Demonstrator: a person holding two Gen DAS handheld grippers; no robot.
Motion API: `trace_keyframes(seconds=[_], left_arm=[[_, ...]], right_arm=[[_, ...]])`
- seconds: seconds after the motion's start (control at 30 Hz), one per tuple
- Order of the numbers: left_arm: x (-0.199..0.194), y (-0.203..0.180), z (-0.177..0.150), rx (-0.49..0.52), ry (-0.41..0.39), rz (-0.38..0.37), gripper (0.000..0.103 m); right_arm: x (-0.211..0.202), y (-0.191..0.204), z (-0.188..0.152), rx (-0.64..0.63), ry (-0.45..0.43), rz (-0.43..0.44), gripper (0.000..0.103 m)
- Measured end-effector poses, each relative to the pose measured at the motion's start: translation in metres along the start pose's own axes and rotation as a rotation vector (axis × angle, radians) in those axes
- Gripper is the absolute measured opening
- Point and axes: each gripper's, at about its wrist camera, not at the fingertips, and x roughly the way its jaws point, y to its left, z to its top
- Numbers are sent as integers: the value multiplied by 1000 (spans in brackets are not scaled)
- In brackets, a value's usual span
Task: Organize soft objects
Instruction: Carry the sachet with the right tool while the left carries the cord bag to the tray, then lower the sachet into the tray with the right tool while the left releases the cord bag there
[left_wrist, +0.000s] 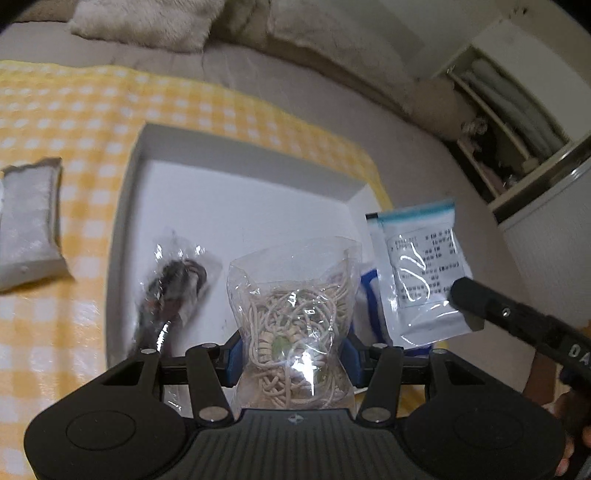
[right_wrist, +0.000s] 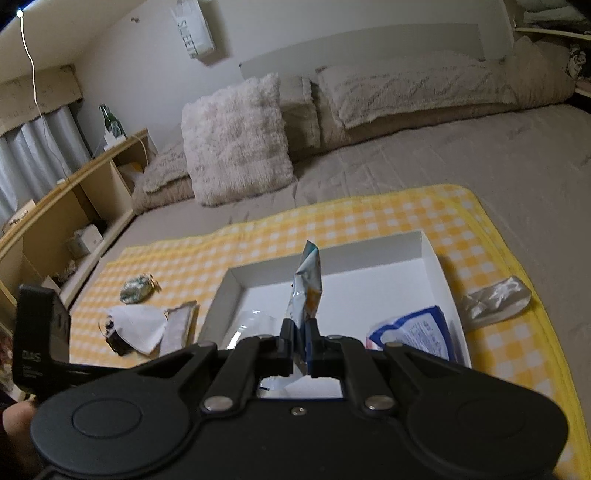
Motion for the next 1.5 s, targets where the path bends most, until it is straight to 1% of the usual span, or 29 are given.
trace_keyframes(seconds=[0.17, 0.3, 0.4, 0.5, 0.57, 0.63, 0.73, 0.77, 0.8, 0.87, 0.9, 0.97, 1.13, 1.2, 1.27, 1.5], left_arm=[[21, 8, 1, -18, 22, 16, 53], [30, 18, 2, -4, 25, 94, 53], [35, 26, 3, -21, 19, 139, 53], [36, 27, 3, -39, -3, 138, 54], [37, 27, 1, -54, -12, 129, 60], [37, 26, 1, -67, -13, 114, 65], [36, 20, 0, -55, 1, 97, 66], [35, 18, 0, -51, 3, 97, 66], [35, 17, 0, -46, 5, 96, 66], [33, 14, -1, -36, 9, 98, 66], [32, 13, -1, -30, 10, 103, 66], [29, 12, -1, -18, 7, 113, 66], [19, 8, 0, 8, -7, 119, 66], [14, 6, -1, 23, -13, 122, 68], [9, 4, -1, 36, -20, 133, 72], [-14, -2, -3, 66, -57, 153, 73]], right_arm=[[16, -5, -9, -17, 60, -20, 6], [32, -8, -16, -14, 114, -27, 6], [40, -10, -20, 5, 143, -14, 6], [48, -17, -24, 84, 174, 21, 6], [54, -22, -28, 121, 196, 46, 6], [60, -22, -33, 109, 218, 42, 7], [68, -20, -40, 65, 262, 5, 16], [69, -18, -42, 50, 272, -8, 23], [68, -17, -42, 38, 274, -16, 30], [63, -13, -41, 4, 265, -31, 34], [61, -11, -40, -15, 260, -39, 35], [59, -8, -37, -35, 252, -48, 36], [55, -7, -33, -37, 246, -53, 36], [53, -6, -33, -41, 241, -56, 37], [50, -4, -32, -43, 235, -58, 37], [32, 1, -27, -46, 184, -65, 41]])
